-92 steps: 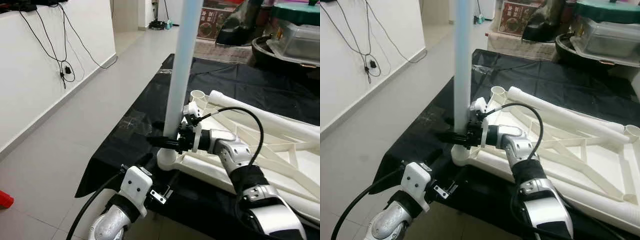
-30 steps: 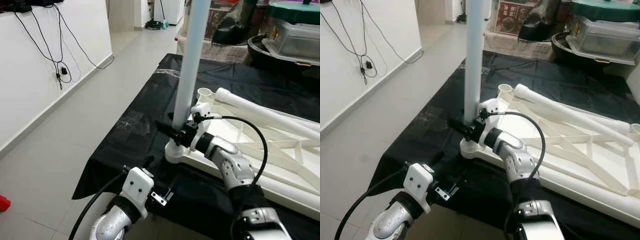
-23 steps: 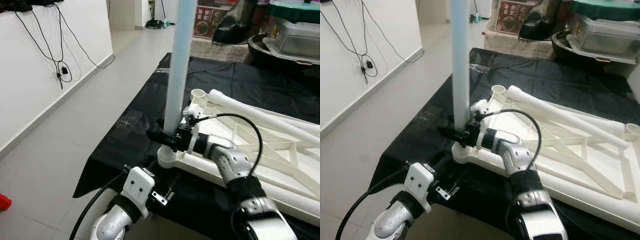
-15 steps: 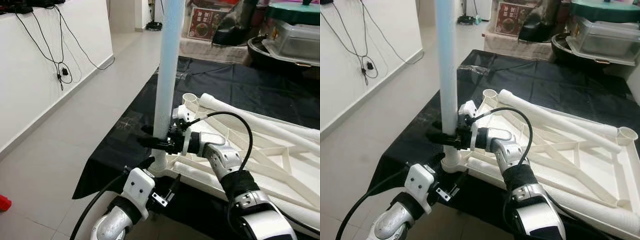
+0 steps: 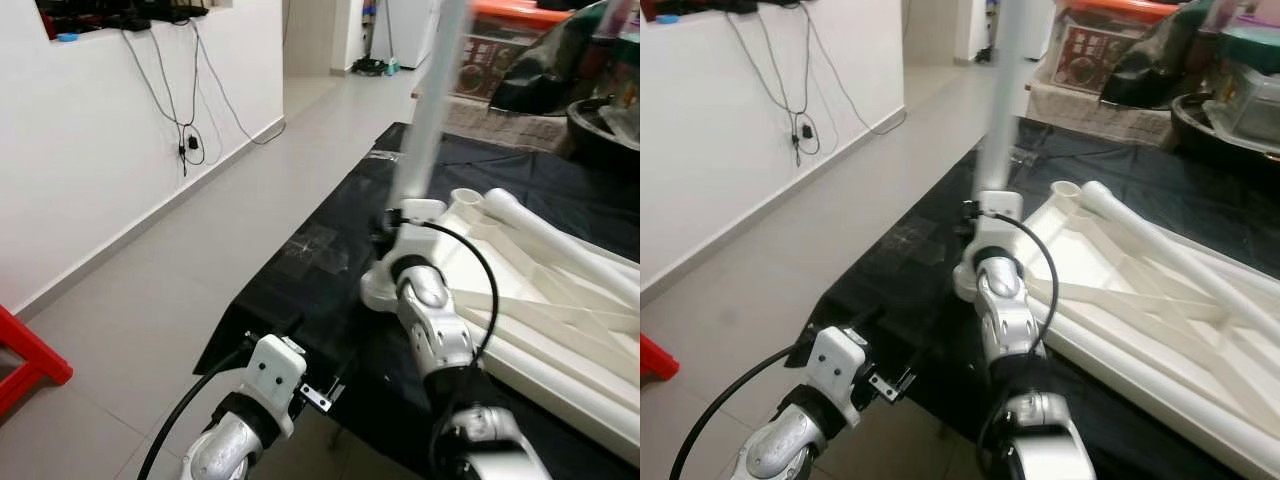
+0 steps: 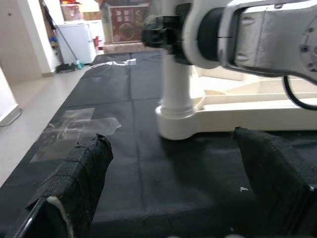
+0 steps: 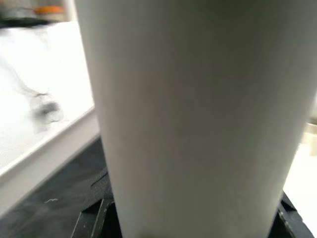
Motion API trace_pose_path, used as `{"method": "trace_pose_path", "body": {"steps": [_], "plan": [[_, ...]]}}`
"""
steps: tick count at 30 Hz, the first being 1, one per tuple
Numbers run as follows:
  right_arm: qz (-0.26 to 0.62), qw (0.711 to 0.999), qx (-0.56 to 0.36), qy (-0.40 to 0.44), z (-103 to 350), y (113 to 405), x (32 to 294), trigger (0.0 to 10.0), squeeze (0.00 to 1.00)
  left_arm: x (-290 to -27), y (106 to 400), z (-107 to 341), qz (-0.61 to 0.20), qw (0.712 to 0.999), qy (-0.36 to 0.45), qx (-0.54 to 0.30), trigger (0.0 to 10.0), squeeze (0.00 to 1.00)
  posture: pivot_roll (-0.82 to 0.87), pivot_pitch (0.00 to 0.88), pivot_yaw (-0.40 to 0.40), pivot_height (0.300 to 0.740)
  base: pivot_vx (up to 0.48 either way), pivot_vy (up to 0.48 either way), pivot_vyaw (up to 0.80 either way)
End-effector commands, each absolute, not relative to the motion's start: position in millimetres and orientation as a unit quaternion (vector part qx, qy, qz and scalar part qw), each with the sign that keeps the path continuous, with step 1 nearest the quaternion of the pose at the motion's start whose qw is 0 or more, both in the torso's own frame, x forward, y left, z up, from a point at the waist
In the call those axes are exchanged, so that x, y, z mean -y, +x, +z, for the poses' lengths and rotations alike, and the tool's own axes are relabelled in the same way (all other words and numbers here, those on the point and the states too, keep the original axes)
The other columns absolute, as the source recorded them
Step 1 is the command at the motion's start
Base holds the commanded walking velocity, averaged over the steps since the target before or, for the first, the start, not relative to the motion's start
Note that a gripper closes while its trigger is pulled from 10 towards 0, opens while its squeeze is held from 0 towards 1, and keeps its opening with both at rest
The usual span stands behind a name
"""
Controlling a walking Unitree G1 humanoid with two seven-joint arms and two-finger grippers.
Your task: Building children table
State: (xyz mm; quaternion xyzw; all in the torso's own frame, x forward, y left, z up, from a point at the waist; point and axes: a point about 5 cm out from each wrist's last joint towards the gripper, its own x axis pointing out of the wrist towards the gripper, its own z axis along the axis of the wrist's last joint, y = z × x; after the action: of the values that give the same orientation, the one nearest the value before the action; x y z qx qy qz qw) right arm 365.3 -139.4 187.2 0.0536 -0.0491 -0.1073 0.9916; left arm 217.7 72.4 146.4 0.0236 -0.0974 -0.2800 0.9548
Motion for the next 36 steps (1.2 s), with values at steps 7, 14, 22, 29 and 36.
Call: {"method": "trace_pose_path", "body": {"steps": [7,14,22,29,36], "plan": [[-0.208,0.972,0.008,0.110,170.4,348.7,143.6,0.0,0.00,-71.6,217.6,142.6,-0.285,0.954,0.026,0.088,10.0,0.00,0.11,0.110,-0.056,0.740,0.000,0.000,0.00],[-0.156,0.983,0.020,0.096,169.9,352.9,116.2,10.0,1.00,-71.8,217.8,142.4,-0.284,0.955,0.025,0.087,10.0,0.00,0.11,0.113,-0.058,0.740,0.000,0.000,0.00],[0.002,0.991,0.075,0.114,183.7,360.0,110.7,10.0,0.00,-72.1,218.2,142.2,-0.285,0.954,0.025,0.085,10.0,0.00,0.11,0.113,-0.054,0.740,0.000,0.000,0.00],[0.278,0.954,0.045,0.103,186.4,362.7,99.1,10.0,0.00,-71.7,218.6,142.4,-0.286,0.954,0.024,0.085,10.0,0.00,0.11,0.117,-0.055,0.740,0.000,0.000,0.00],[0.452,0.889,0.000,0.072,182.8,357.3,91.8,10.0,0.00,-71.8,218.4,142.8,-0.285,0.954,0.025,0.086,10.0,0.00,0.11,0.119,-0.054,0.740,0.000,0.000,0.00]]}}
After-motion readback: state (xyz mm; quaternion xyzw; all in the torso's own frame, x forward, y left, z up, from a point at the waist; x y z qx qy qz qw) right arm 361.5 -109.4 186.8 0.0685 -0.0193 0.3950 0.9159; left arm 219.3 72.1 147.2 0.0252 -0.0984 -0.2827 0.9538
